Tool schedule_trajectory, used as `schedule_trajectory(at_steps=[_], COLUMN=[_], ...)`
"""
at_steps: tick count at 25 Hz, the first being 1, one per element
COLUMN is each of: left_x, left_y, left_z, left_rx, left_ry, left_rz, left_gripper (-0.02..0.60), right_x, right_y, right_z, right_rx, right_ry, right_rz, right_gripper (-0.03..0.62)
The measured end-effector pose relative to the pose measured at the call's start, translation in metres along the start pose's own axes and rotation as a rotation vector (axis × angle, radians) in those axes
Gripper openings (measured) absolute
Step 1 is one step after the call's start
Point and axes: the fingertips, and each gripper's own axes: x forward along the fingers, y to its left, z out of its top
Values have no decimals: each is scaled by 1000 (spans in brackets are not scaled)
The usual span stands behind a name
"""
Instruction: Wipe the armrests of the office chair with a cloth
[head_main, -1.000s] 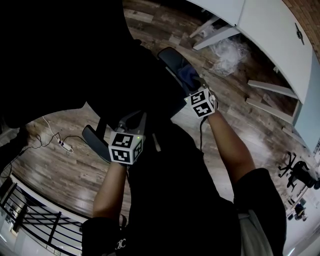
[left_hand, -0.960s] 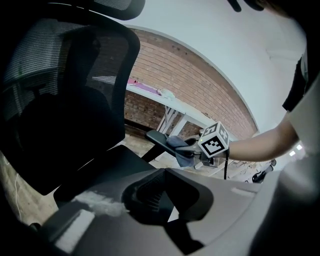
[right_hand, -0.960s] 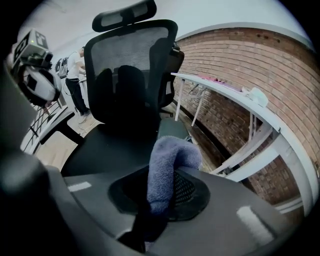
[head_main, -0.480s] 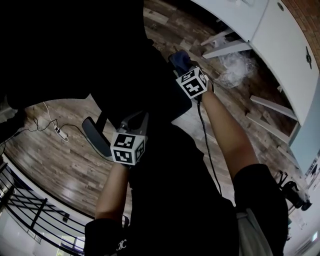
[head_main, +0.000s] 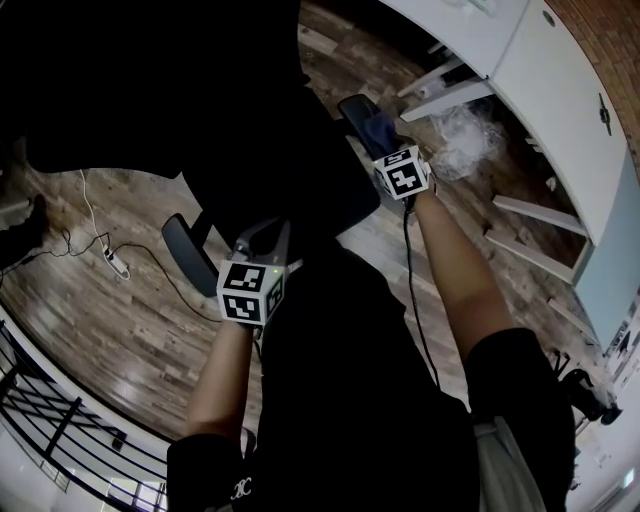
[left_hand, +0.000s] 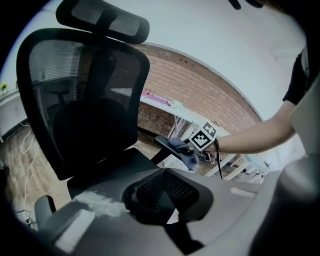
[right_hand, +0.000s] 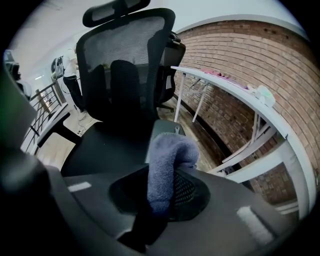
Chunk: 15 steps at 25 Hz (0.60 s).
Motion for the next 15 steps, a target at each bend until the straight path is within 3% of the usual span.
schedule_trajectory(at_steps=[6,10,15], left_x=[-30,-40,-34], left_y=[-15,-31,-37], left_z=[-44,-73,-85], left_rx=[-11,-6,-75], left_ry=[3,30,34], left_rz=[-12,-11,3], left_gripper=[5,5,5], right_x=[-22,-25,-29], right_y=[7,5,6], right_z=[-51,-64,-68], right_rx=[74,125,160], right_ry=[54,48,36], right_rz=[-38,-50,-9], right_gripper=[74,72,72])
